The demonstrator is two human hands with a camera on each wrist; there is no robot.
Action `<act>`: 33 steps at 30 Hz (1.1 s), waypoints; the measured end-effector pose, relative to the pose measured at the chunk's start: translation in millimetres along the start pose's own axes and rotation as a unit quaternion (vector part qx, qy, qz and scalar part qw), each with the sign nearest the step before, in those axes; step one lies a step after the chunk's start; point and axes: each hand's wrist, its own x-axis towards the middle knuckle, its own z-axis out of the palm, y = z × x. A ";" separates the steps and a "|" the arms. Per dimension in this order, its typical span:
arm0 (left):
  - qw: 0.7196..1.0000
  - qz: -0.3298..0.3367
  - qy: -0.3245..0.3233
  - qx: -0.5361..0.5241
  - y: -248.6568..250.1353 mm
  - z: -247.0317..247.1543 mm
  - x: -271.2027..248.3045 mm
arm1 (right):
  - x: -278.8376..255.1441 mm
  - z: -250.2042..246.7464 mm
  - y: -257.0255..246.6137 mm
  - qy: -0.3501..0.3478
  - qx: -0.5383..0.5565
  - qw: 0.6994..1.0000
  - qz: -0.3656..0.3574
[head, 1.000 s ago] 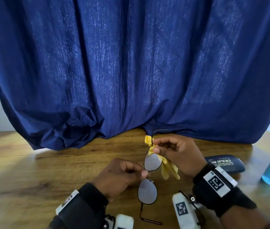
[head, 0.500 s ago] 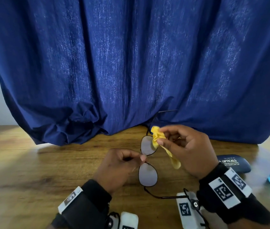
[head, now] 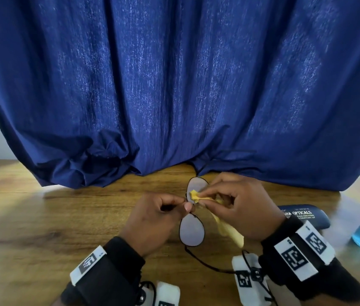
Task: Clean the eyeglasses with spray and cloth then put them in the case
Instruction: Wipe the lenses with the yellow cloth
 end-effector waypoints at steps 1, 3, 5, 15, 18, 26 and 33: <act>1.000 0.001 -0.001 0.001 -0.2 0.3 -0.1 | -0.3 -1.9 1.0 -0.021 -0.004 1.000 0.003; 1.000 0.001 -0.013 0.008 -0.9 1.4 -0.7 | -0.1 -7.1 2.4 -0.004 -0.026 0.999 0.030; 1.000 0.000 -0.021 0.006 -0.8 2.7 -1.1 | 0.6 -7.2 1.3 0.039 -0.038 0.998 0.033; 1.000 0.003 -0.023 0.017 -5.0 4.8 -0.5 | 0.5 -6.4 -1.6 0.040 -0.058 0.997 0.025; 1.000 0.017 -0.016 0.016 -4.8 4.7 0.3 | -0.8 -2.3 -2.5 -0.009 -0.035 0.999 0.008; 0.999 0.022 -0.022 0.031 -2.9 5.7 -0.9 | 1.0 2.5 -6.4 0.039 -0.023 0.999 -0.003; 0.999 0.014 -0.023 0.045 -0.5 4.0 -1.3 | 2.4 -7.4 0.6 0.094 -0.042 0.995 0.015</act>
